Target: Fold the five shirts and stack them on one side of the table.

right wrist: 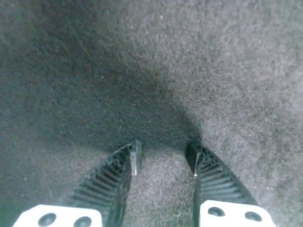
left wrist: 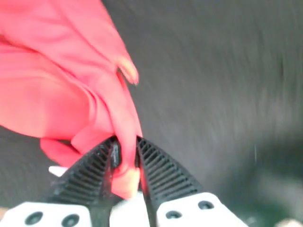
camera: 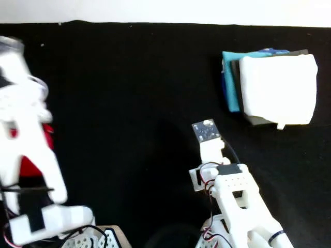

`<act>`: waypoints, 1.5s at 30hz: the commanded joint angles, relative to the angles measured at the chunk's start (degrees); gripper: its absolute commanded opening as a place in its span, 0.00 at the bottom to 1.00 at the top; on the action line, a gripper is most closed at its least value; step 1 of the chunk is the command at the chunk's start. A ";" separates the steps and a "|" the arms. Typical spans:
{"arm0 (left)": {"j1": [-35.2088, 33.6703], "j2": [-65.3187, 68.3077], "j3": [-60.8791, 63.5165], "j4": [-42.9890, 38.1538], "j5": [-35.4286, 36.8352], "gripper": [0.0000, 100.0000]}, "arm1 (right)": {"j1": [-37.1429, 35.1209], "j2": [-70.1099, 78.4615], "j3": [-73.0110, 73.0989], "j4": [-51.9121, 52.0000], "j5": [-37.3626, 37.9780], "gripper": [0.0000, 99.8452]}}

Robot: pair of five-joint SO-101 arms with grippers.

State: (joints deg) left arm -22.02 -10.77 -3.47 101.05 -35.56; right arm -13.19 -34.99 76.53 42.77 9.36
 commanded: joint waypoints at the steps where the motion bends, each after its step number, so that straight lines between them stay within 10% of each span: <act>1: 11.03 -11.21 11.38 0.62 0.35 0.01 | 0.48 0.57 0.75 -1.10 0.44 0.21; 10: 9.98 -21.85 25.71 0.53 -4.57 0.23 | 0.48 0.57 0.75 -1.10 0.44 0.21; 26: -17.27 -21.67 47.16 -17.14 -25.49 0.20 | 0.48 0.57 0.75 -1.10 0.53 0.21; 38: -11.74 -16.04 52.44 -40.44 -13.27 0.19 | 0.48 0.57 0.75 -1.10 0.44 0.21; 45: -9.27 6.99 29.76 -37.71 -2.29 0.04 | 0.48 0.57 0.75 -1.10 0.44 0.21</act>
State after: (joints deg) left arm -32.75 -12.00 38.55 60.44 -41.63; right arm -13.19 -34.99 76.53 42.68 9.36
